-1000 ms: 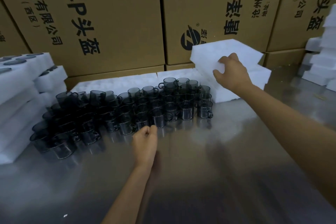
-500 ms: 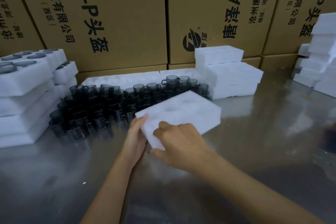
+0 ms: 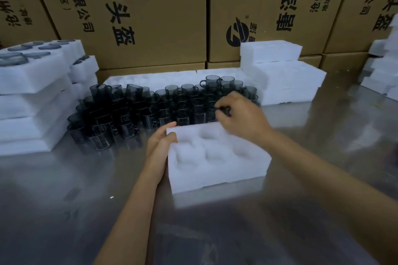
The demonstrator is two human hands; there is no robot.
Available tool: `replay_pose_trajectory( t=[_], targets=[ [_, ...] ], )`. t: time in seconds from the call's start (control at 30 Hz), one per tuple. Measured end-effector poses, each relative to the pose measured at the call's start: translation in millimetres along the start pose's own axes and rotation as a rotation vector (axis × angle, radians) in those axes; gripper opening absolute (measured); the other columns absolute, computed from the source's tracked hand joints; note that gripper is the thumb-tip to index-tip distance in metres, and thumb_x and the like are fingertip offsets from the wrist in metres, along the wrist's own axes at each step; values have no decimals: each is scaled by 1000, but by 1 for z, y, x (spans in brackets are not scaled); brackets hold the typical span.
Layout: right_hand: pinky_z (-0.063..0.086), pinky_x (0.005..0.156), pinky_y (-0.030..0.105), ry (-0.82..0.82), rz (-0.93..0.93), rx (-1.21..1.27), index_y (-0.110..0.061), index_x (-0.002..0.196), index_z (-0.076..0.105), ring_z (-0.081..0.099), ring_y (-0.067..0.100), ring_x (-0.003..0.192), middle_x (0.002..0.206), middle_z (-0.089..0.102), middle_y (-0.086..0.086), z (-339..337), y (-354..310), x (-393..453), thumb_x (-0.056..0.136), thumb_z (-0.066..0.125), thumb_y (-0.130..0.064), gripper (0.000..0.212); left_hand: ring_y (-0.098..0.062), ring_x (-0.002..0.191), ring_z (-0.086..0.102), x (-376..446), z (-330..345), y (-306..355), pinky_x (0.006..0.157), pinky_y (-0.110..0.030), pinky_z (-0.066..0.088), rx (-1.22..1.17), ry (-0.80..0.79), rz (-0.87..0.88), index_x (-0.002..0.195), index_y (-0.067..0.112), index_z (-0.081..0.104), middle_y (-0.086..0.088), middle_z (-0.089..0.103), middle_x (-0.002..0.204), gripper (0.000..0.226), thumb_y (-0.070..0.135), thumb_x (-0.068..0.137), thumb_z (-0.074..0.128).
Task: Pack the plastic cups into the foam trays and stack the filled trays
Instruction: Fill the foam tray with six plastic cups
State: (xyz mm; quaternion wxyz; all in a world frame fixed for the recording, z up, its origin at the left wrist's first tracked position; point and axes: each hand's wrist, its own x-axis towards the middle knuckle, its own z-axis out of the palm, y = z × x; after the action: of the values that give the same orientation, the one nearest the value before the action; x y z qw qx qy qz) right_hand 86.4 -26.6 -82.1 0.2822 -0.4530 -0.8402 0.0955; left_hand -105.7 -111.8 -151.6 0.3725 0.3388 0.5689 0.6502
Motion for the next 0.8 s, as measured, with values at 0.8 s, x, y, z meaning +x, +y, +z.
replay_pose_trajectory(
  t=[0.8],
  targets=[
    [50,81,34,123,293,28,-24,95,59,59,35,98,106,66,13,39,101,150,89,59,-17,9,-8,69,65,28,-2,-5,58,-21,54,38,-66,-28,92,16,74,-1,72,84,22,6,83,57]
  ],
)
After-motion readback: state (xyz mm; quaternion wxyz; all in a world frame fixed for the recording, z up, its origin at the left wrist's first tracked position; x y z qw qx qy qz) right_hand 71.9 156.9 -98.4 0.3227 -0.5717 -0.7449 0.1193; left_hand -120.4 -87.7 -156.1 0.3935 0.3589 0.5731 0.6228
